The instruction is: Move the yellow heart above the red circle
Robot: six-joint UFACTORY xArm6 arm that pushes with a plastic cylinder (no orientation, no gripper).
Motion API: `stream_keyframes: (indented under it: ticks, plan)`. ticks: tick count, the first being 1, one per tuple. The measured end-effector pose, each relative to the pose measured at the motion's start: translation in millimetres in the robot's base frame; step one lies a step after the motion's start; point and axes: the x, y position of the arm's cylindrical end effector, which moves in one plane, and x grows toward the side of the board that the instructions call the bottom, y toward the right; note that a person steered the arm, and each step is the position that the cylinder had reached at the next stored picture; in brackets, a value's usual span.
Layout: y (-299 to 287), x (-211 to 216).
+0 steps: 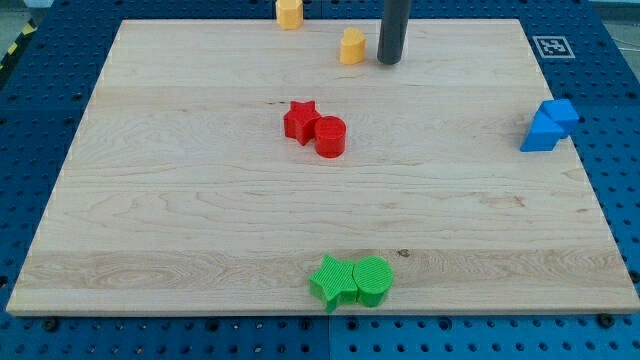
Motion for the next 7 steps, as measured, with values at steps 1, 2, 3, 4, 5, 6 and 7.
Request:
stream_keyframes:
  ticks: [1, 2, 3, 4, 5, 6, 7]
  plan:
    - [-1, -17]
    - [-7, -31]
    - [-10, -37]
    - [-17, -48]
    - [-31, -62]
    - [-41, -67]
    - [-46, -66]
